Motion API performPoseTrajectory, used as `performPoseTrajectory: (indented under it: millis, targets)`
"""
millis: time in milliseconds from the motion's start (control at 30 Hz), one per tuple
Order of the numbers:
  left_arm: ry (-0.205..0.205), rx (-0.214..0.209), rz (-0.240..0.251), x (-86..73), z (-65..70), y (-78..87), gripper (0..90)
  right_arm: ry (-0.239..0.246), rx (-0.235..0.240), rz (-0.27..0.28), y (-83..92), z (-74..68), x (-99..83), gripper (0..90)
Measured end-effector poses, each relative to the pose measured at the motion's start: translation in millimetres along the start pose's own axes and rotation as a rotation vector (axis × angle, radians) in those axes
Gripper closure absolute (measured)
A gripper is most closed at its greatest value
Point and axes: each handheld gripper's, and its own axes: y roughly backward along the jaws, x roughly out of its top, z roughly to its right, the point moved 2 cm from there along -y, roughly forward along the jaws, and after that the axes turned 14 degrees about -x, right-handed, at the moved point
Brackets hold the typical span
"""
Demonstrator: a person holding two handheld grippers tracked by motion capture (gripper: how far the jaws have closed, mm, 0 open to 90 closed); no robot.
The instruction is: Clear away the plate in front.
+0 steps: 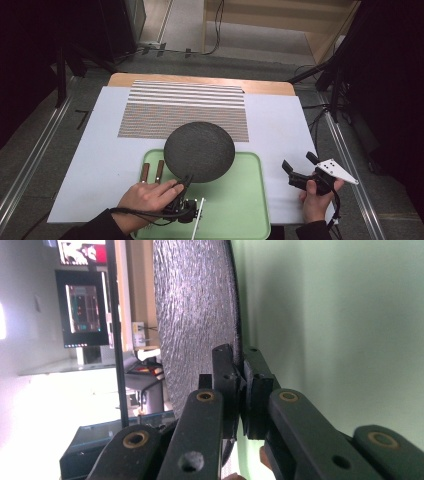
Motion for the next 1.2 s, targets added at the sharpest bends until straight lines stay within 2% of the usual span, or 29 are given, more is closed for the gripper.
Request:
performPoseTrajectory:
  millis: [200,267,567,867,1200]
  targets:
    - [-0.009,-0.006,-0.003,3.1,8.8,5.8,87.1,-0.001,-0.001,-0.002,-0.1,0.1,-0.2,0.0]
    - [0.003,-0.008,-0.001,3.5,11.4,7.9,87.1,-0.001,0.001,0.000,-0.1,0.4,-0.2,0.0]
    - [0.008,-0.012,0.016,9.7,24.5,19.2,87.1,0.000,-0.004,-0.002,-0.6,0.6,-0.6,0.0]
    - [-0.015,-0.024,0.026,17.4,41.8,33.7,87.1,-0.001,-0.007,-0.001,-1.2,1.1,-0.8,0.0]
    - [-0.039,-0.032,0.041,25.8,60.7,40.7,87.1,-0.010,-0.006,-0.004,-0.8,1.9,-1.1,0.0]
